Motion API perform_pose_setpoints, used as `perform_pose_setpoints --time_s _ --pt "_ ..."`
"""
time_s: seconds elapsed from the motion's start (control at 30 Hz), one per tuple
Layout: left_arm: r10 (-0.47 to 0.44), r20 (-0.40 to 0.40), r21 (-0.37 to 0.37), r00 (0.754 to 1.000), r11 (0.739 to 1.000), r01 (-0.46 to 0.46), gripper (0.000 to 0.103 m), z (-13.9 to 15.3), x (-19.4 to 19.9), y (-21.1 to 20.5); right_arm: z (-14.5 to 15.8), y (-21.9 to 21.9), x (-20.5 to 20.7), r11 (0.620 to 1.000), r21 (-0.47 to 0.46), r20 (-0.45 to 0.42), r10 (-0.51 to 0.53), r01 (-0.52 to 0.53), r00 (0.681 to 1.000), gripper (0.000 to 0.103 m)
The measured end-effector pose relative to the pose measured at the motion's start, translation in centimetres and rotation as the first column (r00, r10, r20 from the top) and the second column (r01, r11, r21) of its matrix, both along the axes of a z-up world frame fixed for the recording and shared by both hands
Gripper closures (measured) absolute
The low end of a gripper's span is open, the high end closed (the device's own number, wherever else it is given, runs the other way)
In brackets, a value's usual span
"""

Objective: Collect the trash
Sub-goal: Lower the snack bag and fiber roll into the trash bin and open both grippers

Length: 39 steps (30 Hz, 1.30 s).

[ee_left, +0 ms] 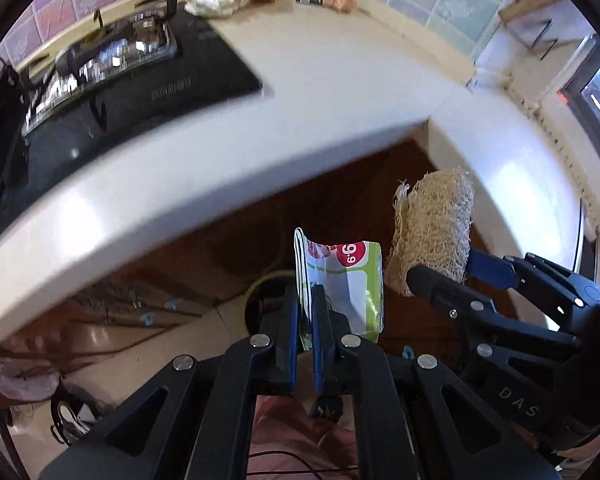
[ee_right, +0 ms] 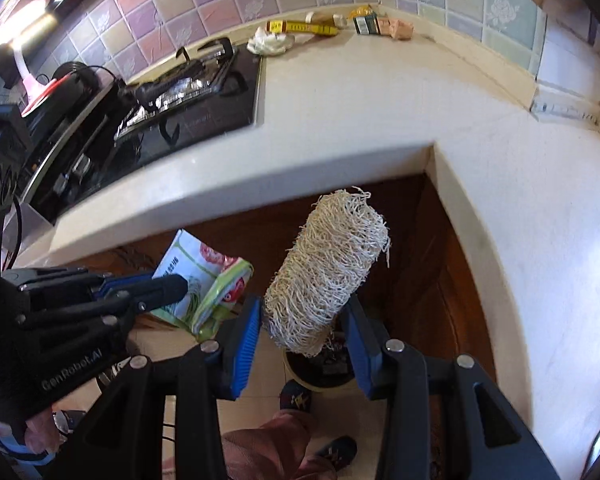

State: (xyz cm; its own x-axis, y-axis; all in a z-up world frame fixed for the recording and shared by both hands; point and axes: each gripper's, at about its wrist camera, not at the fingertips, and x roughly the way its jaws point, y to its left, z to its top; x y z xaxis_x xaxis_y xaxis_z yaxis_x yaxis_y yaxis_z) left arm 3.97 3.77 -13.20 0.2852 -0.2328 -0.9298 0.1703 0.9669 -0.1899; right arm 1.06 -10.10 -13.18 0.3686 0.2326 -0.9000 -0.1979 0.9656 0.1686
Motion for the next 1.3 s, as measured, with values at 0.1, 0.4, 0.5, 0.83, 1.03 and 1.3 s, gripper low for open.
perform_pose_setpoints --time_s 0.1,0.4,0.5,0.83,1.03,1.3 --pt "0.009 -0.035 0.014 0.999 1.000 -0.009 0.099 -2.7 -1.7 -0.6 -2.5 -0.3 -0.9 1.000 -0.016 -0.037 0.014 -0.015 0.999 0.062" --pt "0.037 -0.130 0.010 0.991 0.999 -0.036 0.099 -13.1 -3.2 -1.2 -14.1 -1.0 -1.8 0.998 -0.061 -0.173 -0.001 -0.010 0.985 0.060" --pt "0.051 -0.144 -0.001 0.988 0.999 -0.052 0.099 -16.5 -2.7 -0.9 -18.2 -0.9 -1.7 0.997 -0.082 -0.215 -0.011 -0.007 0.977 0.060" --pt "0.069 -0.197 0.004 0.978 0.998 -0.070 0.083 -26.5 1.1 -1.3 -27.9 -0.4 -0.4 0.995 -0.101 -0.301 -0.029 -0.001 0.953 0.060" --pt "0.051 -0.219 0.057 0.974 0.998 -0.040 0.051 -30.2 2.3 -0.8 -30.7 -0.6 1.1 0.994 -0.105 -0.327 -0.046 0.012 0.944 0.058" --pt "0.110 -0.229 0.083 0.967 0.992 -0.093 0.030 -30.9 2.0 2.3 -31.9 0.1 2.5 0.994 -0.109 -0.354 -0.028 -0.012 0.935 0.054"
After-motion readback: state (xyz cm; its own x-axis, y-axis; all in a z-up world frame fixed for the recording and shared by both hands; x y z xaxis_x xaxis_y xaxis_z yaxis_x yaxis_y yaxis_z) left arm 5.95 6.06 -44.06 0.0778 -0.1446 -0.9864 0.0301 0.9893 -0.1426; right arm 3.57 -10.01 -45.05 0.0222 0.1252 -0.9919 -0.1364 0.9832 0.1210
